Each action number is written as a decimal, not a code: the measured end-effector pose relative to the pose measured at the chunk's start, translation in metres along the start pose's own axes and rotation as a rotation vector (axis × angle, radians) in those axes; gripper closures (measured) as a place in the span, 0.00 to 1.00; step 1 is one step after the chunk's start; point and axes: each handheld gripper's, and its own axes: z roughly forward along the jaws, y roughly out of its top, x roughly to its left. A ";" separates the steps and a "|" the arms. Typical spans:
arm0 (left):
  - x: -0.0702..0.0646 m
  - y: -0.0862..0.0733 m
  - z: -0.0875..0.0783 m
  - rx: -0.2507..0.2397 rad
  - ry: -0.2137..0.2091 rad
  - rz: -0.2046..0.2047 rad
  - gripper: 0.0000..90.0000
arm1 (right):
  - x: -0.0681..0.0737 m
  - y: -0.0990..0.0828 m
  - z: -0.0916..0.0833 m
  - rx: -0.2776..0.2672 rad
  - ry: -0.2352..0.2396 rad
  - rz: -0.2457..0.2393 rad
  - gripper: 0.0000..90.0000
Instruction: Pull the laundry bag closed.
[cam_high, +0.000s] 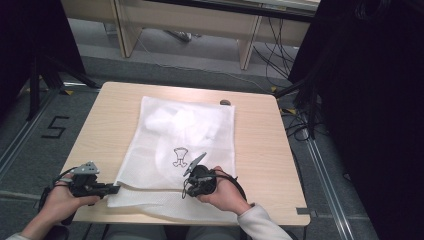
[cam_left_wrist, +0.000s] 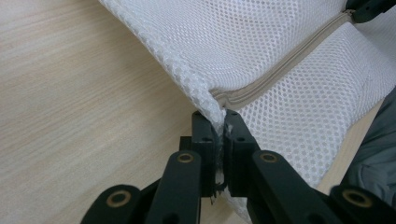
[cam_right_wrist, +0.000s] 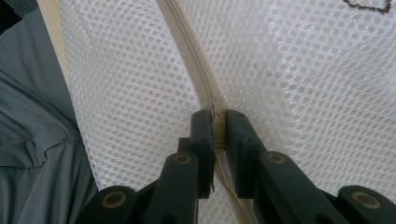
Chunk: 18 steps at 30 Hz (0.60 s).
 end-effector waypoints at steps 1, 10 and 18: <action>0.000 0.000 0.000 0.001 0.000 0.000 0.94 | 0.000 0.000 0.000 0.001 -0.001 0.001 0.92; 0.001 0.000 0.000 0.002 0.000 0.002 0.94 | -0.001 -0.002 -0.002 -0.005 -0.011 0.006 0.92; 0.000 0.000 -0.001 0.000 -0.001 0.000 0.94 | -0.001 -0.005 -0.005 -0.008 -0.012 0.018 0.92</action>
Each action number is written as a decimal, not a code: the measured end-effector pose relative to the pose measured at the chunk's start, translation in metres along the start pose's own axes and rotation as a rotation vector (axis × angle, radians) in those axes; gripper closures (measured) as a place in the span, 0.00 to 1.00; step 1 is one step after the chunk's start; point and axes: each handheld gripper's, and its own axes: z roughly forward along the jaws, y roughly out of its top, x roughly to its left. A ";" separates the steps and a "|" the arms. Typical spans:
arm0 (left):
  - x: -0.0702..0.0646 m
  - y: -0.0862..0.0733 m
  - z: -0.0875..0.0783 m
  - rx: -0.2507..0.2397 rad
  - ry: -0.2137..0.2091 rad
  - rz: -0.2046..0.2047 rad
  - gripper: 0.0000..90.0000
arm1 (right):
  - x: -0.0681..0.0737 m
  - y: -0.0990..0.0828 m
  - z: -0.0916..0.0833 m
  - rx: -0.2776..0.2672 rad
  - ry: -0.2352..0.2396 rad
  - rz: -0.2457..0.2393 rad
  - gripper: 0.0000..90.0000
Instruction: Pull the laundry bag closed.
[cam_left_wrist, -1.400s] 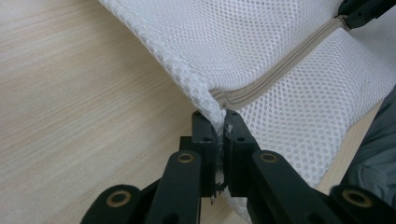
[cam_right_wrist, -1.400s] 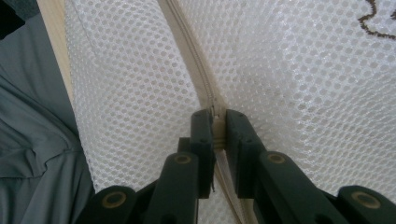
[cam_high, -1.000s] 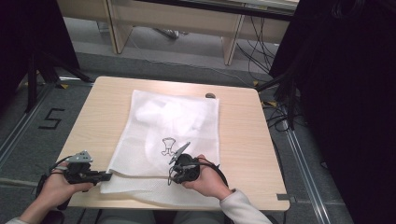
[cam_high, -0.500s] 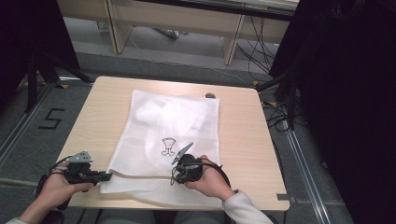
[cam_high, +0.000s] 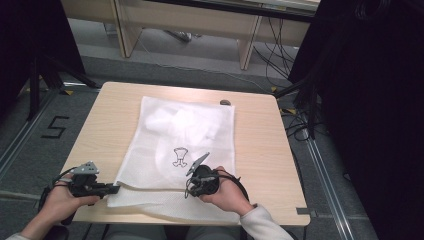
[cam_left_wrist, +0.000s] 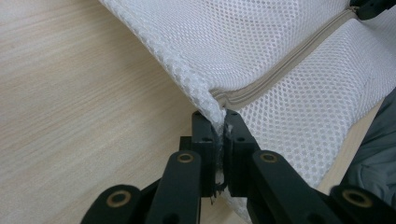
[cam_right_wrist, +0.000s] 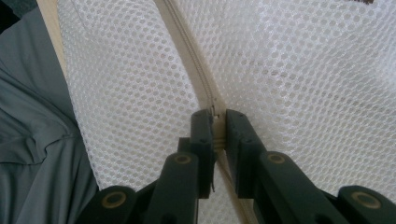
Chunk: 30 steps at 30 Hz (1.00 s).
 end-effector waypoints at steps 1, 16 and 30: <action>0.000 0.000 0.000 0.001 0.000 0.001 0.94 | 0.000 0.000 0.000 0.001 0.006 -0.005 0.92; 0.000 0.000 0.000 0.000 0.000 -0.002 0.94 | -0.003 -0.008 -0.006 -0.004 -0.006 0.007 0.92; 0.001 0.001 -0.001 0.019 -0.004 0.001 0.94 | -0.005 -0.014 -0.010 -0.003 -0.013 0.016 0.92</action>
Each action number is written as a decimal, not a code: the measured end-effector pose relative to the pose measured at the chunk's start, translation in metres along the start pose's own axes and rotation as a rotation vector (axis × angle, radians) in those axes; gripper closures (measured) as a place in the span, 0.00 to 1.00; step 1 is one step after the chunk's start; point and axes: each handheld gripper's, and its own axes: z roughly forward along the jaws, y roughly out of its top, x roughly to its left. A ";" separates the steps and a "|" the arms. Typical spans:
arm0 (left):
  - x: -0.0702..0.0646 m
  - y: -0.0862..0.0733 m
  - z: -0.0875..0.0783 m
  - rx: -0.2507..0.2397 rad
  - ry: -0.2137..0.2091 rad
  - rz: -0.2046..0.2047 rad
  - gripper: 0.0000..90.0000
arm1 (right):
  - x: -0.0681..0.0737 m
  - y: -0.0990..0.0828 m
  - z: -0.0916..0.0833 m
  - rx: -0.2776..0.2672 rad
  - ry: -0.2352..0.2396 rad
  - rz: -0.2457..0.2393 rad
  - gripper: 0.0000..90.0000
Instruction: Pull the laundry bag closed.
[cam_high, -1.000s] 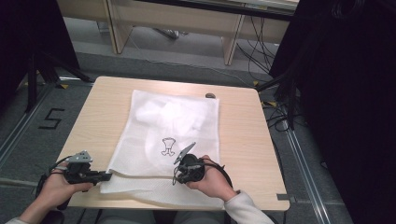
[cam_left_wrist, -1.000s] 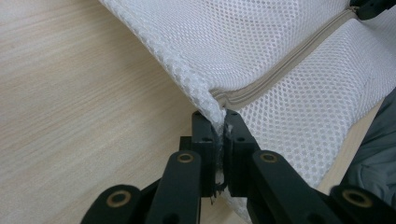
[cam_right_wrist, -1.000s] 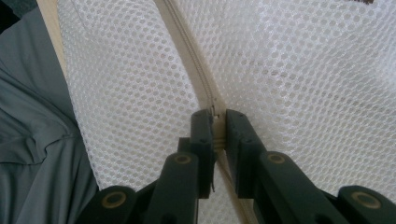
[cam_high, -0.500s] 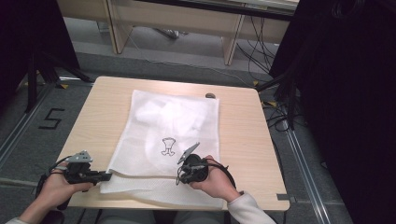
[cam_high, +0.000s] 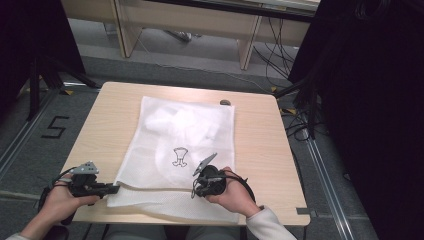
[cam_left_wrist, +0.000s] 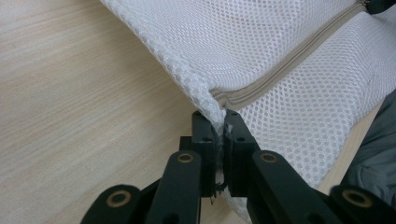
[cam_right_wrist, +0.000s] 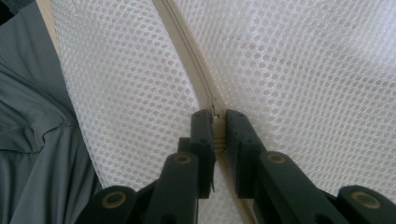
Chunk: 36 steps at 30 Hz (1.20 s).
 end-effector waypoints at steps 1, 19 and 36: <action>0.000 0.000 0.001 -0.013 0.003 0.000 0.94 | 0.000 0.000 -0.001 -0.001 0.004 0.005 0.92; 0.000 -0.001 0.001 -0.026 0.006 -0.006 0.94 | -0.003 -0.006 -0.005 0.000 0.000 0.015 0.92; 0.000 0.000 -0.001 -0.014 0.005 -0.003 0.94 | -0.006 -0.015 -0.011 0.005 -0.008 0.038 0.92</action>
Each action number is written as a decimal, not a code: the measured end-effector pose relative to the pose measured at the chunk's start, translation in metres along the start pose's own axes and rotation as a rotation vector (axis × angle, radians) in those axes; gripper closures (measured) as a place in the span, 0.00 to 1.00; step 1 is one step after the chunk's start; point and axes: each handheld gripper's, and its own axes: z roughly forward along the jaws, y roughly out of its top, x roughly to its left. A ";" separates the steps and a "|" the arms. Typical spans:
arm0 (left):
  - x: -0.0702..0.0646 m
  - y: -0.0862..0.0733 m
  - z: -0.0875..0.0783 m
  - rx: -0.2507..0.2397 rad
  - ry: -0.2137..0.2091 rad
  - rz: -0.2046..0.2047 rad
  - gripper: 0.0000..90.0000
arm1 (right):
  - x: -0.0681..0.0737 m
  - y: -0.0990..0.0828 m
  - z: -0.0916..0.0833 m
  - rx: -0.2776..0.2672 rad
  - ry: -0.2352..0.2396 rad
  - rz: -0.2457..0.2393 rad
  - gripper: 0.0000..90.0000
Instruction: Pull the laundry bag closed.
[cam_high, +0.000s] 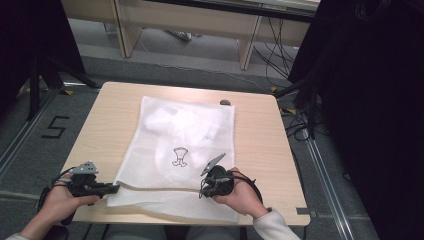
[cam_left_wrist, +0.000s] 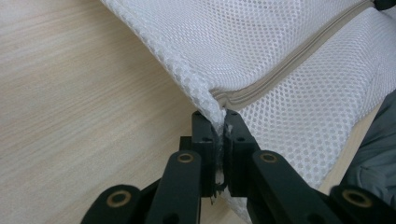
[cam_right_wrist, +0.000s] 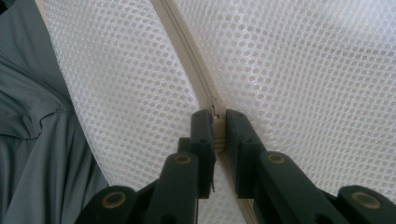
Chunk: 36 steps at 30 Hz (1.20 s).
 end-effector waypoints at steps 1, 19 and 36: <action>0.001 0.000 0.000 -0.002 0.001 0.005 0.94 | -0.001 0.000 0.000 -0.003 0.009 -0.010 0.92; 0.000 0.000 0.000 -0.003 0.001 0.003 0.94 | -0.004 -0.008 -0.007 -0.003 0.001 0.010 0.92; 0.001 0.000 -0.002 0.006 -0.006 0.003 0.94 | -0.006 -0.012 -0.011 -0.008 0.004 0.012 0.92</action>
